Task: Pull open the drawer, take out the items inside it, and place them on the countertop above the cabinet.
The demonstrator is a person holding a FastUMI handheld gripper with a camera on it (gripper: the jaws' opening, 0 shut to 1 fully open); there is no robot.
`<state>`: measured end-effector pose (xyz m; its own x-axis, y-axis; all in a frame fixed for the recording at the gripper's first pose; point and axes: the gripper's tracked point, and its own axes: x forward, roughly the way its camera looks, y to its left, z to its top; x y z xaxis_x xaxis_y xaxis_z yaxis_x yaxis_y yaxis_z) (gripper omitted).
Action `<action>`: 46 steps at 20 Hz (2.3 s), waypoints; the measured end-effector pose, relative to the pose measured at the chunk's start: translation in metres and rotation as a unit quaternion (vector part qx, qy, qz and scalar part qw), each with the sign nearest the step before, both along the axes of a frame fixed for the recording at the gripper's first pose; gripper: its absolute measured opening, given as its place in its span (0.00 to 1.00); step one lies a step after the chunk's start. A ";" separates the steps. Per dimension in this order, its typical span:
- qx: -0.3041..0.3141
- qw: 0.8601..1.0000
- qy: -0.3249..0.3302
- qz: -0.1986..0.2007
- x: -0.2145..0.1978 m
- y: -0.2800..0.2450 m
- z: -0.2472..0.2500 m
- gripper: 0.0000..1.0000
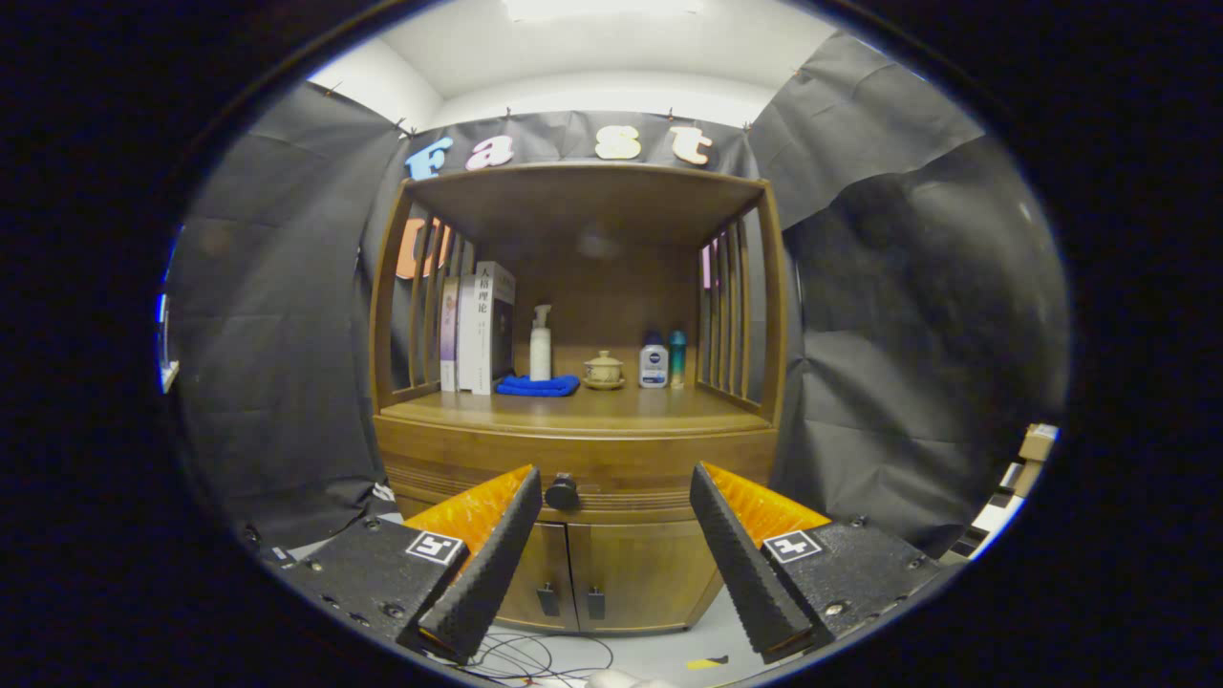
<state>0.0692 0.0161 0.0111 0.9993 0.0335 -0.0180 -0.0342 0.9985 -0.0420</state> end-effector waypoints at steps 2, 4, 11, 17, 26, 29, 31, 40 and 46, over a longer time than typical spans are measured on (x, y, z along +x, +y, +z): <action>0.002 1.000 0.004 0.006 0.022 0.008 -0.004 0.99; 0.009 1.000 0.015 0.016 0.046 0.019 -0.015 0.99; -0.011 0.999 0.038 0.022 0.124 0.046 -0.062 0.99; 0.003 0.997 0.074 0.016 0.159 0.046 -0.094 0.99; 0.001 0.998 0.070 -0.002 0.182 0.050 -0.107 0.51; 0.021 0.997 0.080 0.003 0.181 0.052 -0.108 0.45; 0.013 0.997 0.080 0.004 0.181 0.051 -0.107 0.41; 0.007 0.996 0.090 0.012 0.156 0.049 -0.111 0.36; 0.003 0.996 0.090 0.019 0.116 0.048 -0.113 0.35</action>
